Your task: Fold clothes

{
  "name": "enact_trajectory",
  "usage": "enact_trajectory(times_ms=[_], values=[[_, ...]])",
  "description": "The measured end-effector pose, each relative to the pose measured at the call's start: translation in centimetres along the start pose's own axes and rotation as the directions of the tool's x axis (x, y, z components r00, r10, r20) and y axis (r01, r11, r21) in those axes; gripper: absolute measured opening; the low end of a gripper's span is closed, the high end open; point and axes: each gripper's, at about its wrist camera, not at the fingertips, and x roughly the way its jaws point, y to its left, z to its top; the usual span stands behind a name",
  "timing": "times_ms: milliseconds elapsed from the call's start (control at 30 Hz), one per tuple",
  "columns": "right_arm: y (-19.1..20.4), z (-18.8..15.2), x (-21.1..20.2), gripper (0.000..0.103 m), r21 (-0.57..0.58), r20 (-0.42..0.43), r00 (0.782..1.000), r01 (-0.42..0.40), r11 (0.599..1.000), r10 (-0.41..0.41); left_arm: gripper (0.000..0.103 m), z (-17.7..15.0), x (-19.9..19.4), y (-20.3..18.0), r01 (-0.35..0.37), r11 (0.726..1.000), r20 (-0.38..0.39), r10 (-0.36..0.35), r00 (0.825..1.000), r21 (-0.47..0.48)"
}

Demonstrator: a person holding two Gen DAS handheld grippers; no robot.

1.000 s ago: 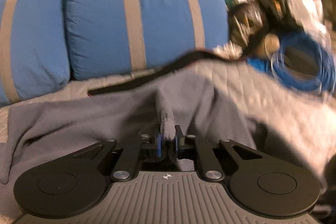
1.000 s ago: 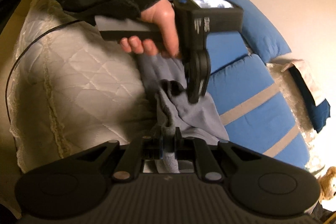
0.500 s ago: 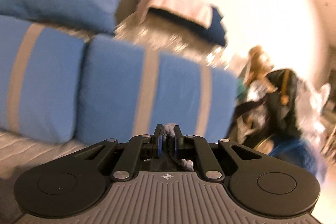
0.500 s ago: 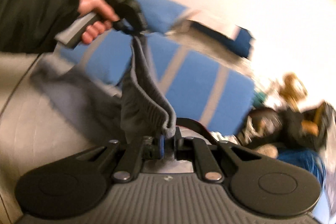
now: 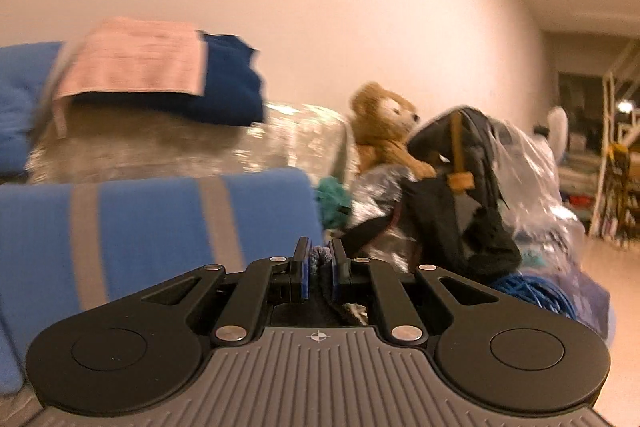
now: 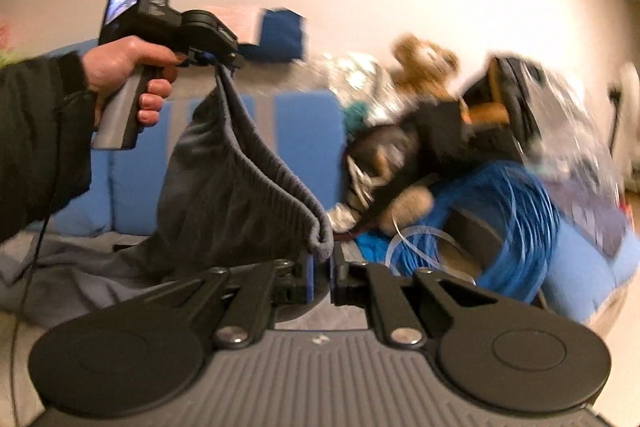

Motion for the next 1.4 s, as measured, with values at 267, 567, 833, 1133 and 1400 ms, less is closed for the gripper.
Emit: enact_trajectory(times_ms=[267, 567, 833, 1133, 1400], values=[[-4.4, -2.0, 3.1, 0.007, 0.14, -0.152, 0.988, 0.058, 0.988, -0.036, 0.009, -4.6, 8.0, -5.6, 0.042, 0.992, -0.114, -0.029, 0.993, 0.122], [-7.2, -5.0, 8.2, 0.007, 0.247, -0.319, 0.946, 0.136, 0.959, -0.052, 0.073, -9.4, 14.5, -7.3, 0.059, 0.989, -0.262, -0.021, 0.965, 0.138], [-8.9, -7.2, 10.7, 0.007, 0.321, -0.431, 0.902, 0.191, 0.928, -0.036, 0.082, -11.6, 7.1, -3.9, 0.122, 0.989, -0.24, -0.1, 0.966, 0.08], [-9.3, -7.3, 10.9, 0.009, 0.358, -0.481, 0.877, 0.209, 0.91, -0.013, 0.082, -14.6, -5.3, 1.6, 0.031, 0.996, -0.243, -0.01, 0.97, 0.082], [-8.3, -5.8, 10.0, 0.046, 0.197, -0.477, 0.879, 0.093, 0.976, 0.012, 0.082, -20.2, -17.6, 5.8, -0.045, 0.994, -0.241, 0.067, 0.968, 0.095]])
